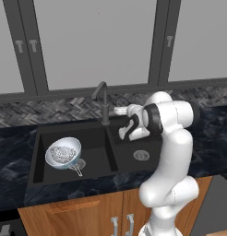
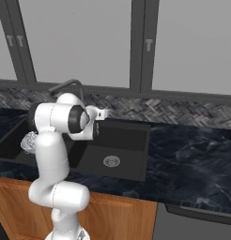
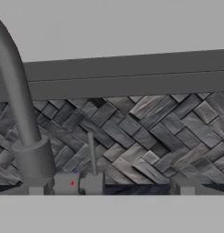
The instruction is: Pick the strainer and bowl and place them in the sink. Then turn on the water.
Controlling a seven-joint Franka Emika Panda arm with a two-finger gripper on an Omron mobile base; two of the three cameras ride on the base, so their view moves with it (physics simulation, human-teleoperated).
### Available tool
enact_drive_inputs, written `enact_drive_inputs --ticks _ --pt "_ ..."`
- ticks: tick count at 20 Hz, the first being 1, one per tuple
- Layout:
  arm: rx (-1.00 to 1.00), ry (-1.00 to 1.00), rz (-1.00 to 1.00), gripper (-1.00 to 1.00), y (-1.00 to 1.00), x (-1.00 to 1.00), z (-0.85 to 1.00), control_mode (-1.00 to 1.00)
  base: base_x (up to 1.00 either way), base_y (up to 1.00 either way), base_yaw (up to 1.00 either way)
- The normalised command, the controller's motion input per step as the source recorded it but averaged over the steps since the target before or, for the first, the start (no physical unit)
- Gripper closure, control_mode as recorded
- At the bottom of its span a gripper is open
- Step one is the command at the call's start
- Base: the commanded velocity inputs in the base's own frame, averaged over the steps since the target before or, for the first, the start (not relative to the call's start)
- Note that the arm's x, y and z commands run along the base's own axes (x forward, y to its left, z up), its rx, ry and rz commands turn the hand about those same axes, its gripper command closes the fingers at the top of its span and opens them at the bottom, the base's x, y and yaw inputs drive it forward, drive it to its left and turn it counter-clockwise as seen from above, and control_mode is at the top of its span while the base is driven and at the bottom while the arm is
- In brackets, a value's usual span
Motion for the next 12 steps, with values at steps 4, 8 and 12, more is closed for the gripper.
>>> enact_drive_inputs --ticks 4,8,12 --pt "0.00 -0.02 0.00 -1.00 0.19 0.20 -0.18 -1.00 0.00 0.00 0.00" --pt "0.00 -0.01 0.00 -1.00 0.20 0.21 -0.10 -1.00 0.00 0.00 0.00" --pt "0.00 0.00 0.00 -1.00 0.08 0.24 -0.03 -1.00 0.00 0.00 0.00"
